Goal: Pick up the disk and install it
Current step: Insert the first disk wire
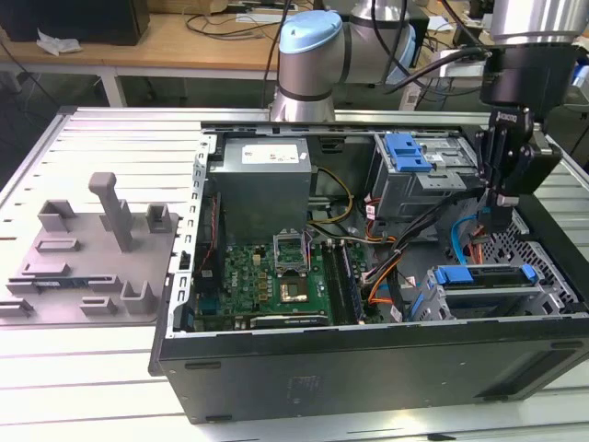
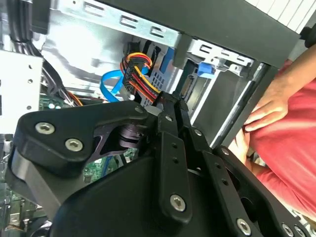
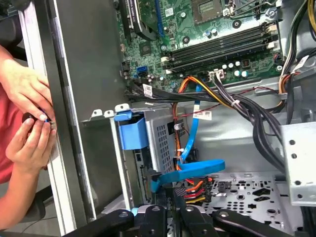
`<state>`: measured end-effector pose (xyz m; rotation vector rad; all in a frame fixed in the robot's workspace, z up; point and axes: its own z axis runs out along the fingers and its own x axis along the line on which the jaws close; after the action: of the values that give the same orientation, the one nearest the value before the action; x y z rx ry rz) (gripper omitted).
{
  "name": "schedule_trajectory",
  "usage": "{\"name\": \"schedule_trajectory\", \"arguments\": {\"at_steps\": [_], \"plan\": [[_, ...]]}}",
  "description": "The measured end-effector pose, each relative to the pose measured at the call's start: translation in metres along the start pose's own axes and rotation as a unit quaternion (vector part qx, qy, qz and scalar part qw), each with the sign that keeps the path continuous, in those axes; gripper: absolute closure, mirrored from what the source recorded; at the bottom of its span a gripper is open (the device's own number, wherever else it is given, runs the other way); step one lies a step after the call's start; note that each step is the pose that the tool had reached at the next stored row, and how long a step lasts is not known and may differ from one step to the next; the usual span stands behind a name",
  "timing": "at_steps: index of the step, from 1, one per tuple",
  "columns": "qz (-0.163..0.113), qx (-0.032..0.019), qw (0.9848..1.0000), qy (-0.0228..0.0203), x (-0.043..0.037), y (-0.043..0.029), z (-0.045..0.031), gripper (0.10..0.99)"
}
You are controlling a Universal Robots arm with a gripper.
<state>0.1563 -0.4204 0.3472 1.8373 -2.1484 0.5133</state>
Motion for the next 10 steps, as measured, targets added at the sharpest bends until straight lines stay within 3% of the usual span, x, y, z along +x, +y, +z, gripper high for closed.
{"name": "schedule_trajectory", "arguments": {"at_steps": [2,4,7,8,10], "plan": [[0.000,-0.0012,1.0000,-0.0072,0.0057,-0.0015,0.0009,0.918],[0.001,-0.0029,0.9998,-0.0174,0.0084,-0.0023,0.0019,0.918],[0.001,-0.0077,0.9989,-0.0471,0.0130,-0.0036,0.0040,0.918],[0.002,-0.0101,0.9980,-0.0621,0.0151,-0.0039,0.0047,0.918],[0.002,-0.0134,0.9965,-0.0823,0.0177,-0.0043,0.0051,0.918]]}}
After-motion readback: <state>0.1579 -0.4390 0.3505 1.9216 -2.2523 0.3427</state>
